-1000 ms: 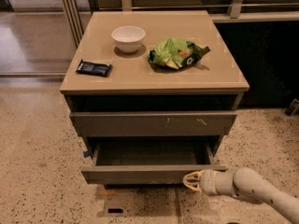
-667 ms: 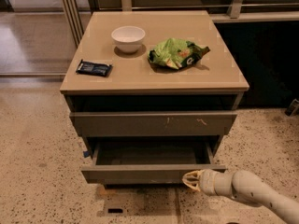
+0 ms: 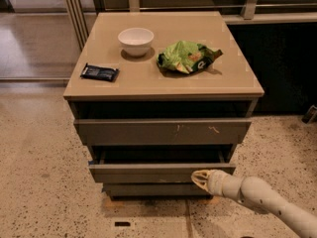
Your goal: Close middle drawer
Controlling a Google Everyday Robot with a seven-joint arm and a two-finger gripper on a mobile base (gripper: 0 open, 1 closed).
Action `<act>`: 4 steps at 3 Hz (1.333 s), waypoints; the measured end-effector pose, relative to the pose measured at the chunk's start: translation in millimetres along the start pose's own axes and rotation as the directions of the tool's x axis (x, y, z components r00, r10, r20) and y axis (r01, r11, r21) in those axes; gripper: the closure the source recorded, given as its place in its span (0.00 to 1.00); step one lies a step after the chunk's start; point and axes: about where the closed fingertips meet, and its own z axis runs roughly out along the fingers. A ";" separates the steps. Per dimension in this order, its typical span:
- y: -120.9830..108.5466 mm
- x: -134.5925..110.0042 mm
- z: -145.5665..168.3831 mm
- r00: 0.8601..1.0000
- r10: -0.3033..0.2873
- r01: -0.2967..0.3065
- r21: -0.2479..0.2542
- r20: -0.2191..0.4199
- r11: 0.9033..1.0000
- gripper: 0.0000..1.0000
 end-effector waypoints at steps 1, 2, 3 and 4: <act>-20.0 3.3 11.3 1.000 -0.005 0.005 0.033 0.007 0.999 1.00; -34.3 8.0 21.4 1.000 -0.004 0.003 0.053 0.012 0.999 1.00; -34.3 8.0 21.4 1.000 -0.004 0.003 0.053 0.012 0.999 1.00; -24.1 3.8 18.3 1.000 0.006 -0.006 -0.004 0.007 1.000 1.00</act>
Offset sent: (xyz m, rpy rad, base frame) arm 0.0730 -0.0103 0.0006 0.0224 -0.0675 -0.0528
